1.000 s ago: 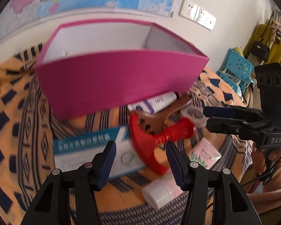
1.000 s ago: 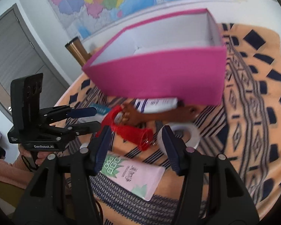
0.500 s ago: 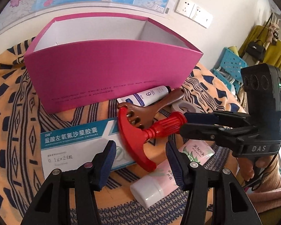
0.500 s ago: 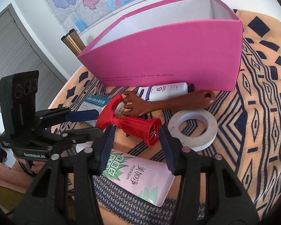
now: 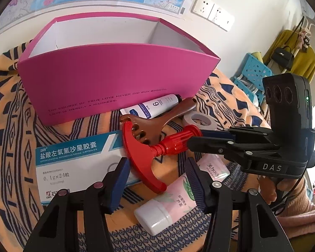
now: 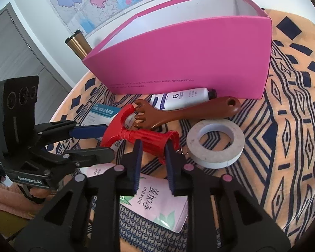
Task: Organize rigid objects
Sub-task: 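Reach the right gripper to the red T-handle tool, then grasp the red T-handle tool with the right gripper and lift it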
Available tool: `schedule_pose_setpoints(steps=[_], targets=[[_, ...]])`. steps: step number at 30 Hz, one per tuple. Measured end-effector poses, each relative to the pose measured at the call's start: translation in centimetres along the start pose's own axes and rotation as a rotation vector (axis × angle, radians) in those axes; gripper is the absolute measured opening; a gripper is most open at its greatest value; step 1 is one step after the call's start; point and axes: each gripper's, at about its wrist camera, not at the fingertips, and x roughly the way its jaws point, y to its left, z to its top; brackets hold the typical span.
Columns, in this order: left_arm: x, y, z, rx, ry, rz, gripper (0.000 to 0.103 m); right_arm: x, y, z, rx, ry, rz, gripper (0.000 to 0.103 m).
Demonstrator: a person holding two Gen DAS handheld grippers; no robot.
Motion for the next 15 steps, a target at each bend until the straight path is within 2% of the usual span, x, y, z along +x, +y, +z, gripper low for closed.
schedule_pose_setpoints(steps=[8, 15], targets=[[-1.5, -0.6, 0.2, 0.006, -0.034, -0.012, 0.055, -1.7, 0.6, 0.0, -0.026, -0.040, 0.009, 0.023], [-3.5, -2.0, 1.3, 0.041, -0.096, -0.015, 0.055, -4.0, 1.0, 0.7, -0.055, -0.095, 0.012, 0.022]])
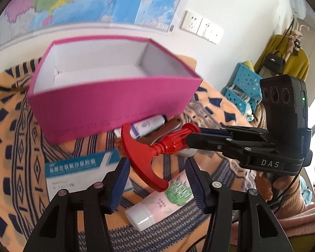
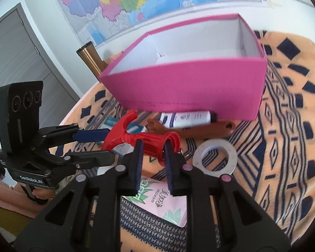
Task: Organize rigid objects
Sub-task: 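Grasp the red T-handle tool with the right gripper and lift it, then lower the red tool into the magenta box and release it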
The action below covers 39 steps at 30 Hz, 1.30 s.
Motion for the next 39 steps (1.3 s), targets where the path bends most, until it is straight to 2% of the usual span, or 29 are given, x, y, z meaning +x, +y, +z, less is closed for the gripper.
schedule_pose_setpoints(steps=[7, 20, 31, 39], targets=[[-1.5, -1.1, 2.5, 0.057, -0.069, 0.018, 0.055, -2.4, 0.6, 2.2, -0.041, -0.072, 0.002, 0.023], [-0.9, -1.2, 8.3, 0.116, -0.127, 0.054, 0.055, -3.6, 0.2, 7.8, -0.103, -0.167, -0.028, 0.022], [1.5, 0.2, 11.4, 0.099, -0.114, 0.040, 0.055, -2.4, -2.1, 11.0, -0.095, -0.167, -0.062, 0.022], [5.1, 1.9, 12.0, 0.032, -0.030, -0.003, 0.055, 0.1, -5.0, 11.4, -0.032, -0.100, -0.092, 0.022]])
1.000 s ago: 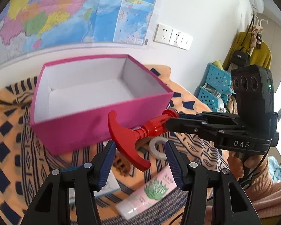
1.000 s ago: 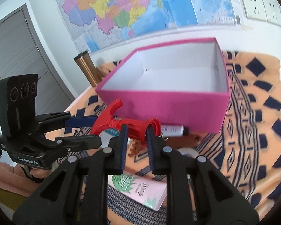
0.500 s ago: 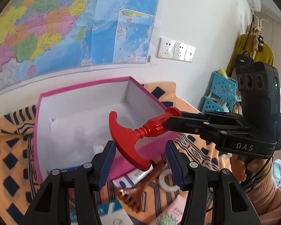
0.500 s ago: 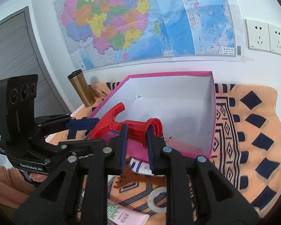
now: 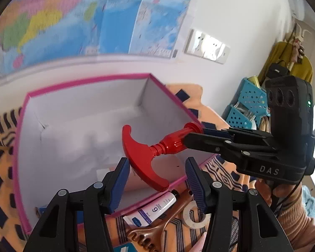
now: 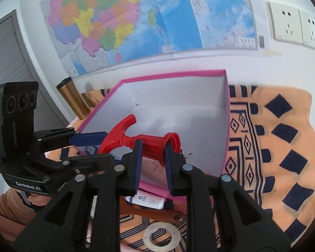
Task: Organize rigid objects
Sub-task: 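Lower the red tool into the magenta box and release it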
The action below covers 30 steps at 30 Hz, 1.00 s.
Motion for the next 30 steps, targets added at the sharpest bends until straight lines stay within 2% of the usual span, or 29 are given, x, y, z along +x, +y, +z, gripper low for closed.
schedule_pose_setpoints(steps=[8, 12, 15, 18, 22, 25, 30], targets=[[2.0, 0.6, -0.3, -0.026, 0.045, 0.001, 0.055, 1.9, -1.4, -0.6, 0.030, 0.059, -0.055, 0.023], [1.1, 0.3, -0.9, -0.006, 0.025, 0.037, 0.055, 1.5, -1.8, -1.1, 0.045, 0.060, -0.099, 0.023], [-0.6, 0.0, -1.8, 0.020, -0.019, 0.067, 0.055, 0.2, -1.7, -1.7, 0.037, 0.031, -0.118, 0.023], [-2.6, -0.3, -3.3, 0.039, -0.062, 0.076, 0.055, -1.8, -1.2, -2.4, 0.037, -0.012, -0.085, 0.025], [-4.3, -0.6, -5.5, 0.046, -0.077, 0.057, 0.056, -4.5, -0.3, -4.3, 0.014, -0.057, -0.027, 0.039], [-4.0, -0.9, -7.3, 0.054, -0.043, 0.060, 0.057, -4.6, 0.0, -5.5, 0.015, -0.036, -0.001, 0.041], [-2.3, -1.5, -9.6, 0.050, 0.040, 0.015, 0.057, -1.9, -0.7, -7.9, 0.058, 0.062, -0.011, 0.041]])
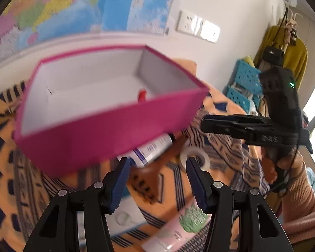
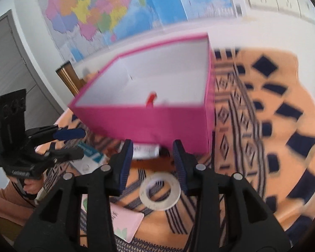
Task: Organize rigid objects
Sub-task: 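Lower the red tool into the magenta box and release it, then reach the right gripper to the handle of the brown wooden massager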
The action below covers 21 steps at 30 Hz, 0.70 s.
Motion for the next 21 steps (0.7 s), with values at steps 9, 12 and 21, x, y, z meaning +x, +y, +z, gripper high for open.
schedule_pose_setpoints(steps=[9, 12, 21], targets=[[2.7, 1.4, -2.3, -0.090, 0.102, -0.052, 0.057, 2.6, -2.2, -2.0, 0.094, 0.071, -0.003, 0.044], [3.0, 1.4, -2.6, -0.097, 0.123, -0.051, 0.057, 3.0, -2.4, -2.3, 0.104, 0.079, -0.018, 0.048], [2.8, 2.2, -2.7, -0.110, 0.157, -0.027, 0.057, 3.7, -2.8, -2.5, 0.119, 0.088, -0.019, 0.048]])
